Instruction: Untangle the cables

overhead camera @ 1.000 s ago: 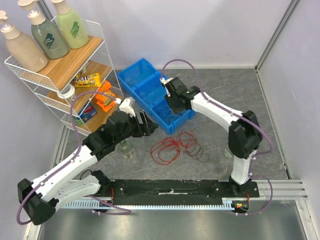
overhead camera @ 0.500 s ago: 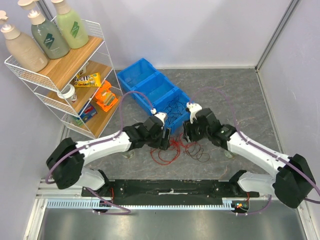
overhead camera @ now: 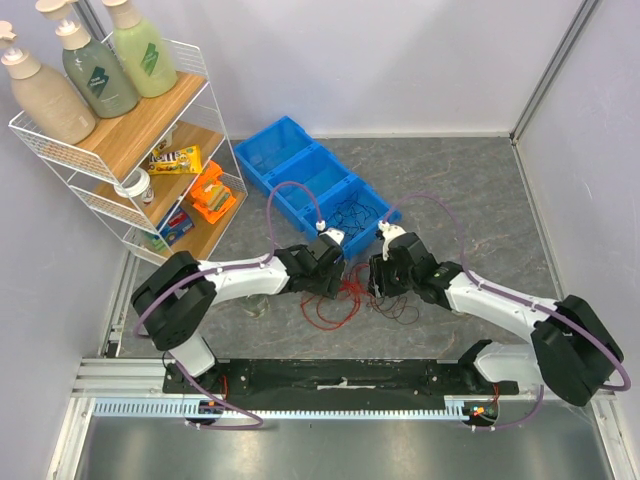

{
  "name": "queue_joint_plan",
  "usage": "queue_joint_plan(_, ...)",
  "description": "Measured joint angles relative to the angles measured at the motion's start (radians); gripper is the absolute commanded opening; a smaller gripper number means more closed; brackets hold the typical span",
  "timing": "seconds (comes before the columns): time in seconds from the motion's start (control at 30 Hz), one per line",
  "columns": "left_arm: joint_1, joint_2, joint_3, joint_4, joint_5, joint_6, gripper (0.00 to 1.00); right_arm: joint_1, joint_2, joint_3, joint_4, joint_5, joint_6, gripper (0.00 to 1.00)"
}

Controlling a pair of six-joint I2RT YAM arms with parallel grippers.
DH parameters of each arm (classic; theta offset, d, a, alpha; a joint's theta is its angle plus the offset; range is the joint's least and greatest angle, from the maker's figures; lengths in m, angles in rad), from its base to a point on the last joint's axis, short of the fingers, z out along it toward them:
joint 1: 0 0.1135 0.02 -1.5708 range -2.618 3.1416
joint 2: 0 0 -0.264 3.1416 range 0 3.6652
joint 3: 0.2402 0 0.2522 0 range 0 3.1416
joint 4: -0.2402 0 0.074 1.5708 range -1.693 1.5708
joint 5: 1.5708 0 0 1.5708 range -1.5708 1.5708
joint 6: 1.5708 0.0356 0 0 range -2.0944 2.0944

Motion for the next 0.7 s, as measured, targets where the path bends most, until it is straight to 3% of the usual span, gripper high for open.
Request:
queue_joint_plan(0.37,-0.033,-0.037,-0.019,-0.021,-0.044,0.013,0.13,0.001,0.026,-0.053,0.045,0.031,0.041,0.4)
queue_joint_plan(0.5,-0.035,-0.194,-0.024,-0.069,-0.058,0.018,0.02,0.0,0.027,-0.054,0.03,0.114,0.068,0.36)
queue_joint_plan(0.7,-0.035,-0.427,0.032,-0.119,-0.055,0.027,0.02,-0.001,0.047,-0.054,-0.004,0.214,0.106,0.36)
